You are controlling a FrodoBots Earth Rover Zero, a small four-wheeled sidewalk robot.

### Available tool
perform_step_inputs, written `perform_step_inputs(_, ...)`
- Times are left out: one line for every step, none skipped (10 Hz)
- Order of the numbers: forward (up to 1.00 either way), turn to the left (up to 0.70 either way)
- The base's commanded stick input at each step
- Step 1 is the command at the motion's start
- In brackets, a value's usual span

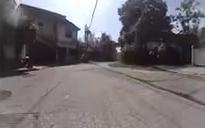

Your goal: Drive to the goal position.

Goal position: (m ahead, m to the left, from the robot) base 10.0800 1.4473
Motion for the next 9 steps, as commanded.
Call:
perform_step_inputs(1.00,0.00)
perform_step_inputs(1.00,0.00)
perform_step_inputs(1.00,0.00)
perform_step_inputs(1.00,0.00)
perform_step_inputs(1.00,0.00)
perform_step_inputs(1.00,0.00)
perform_step_inputs(1.00,0.00)
perform_step_inputs(1.00,0.00)
perform_step_inputs(1.00,0.00)
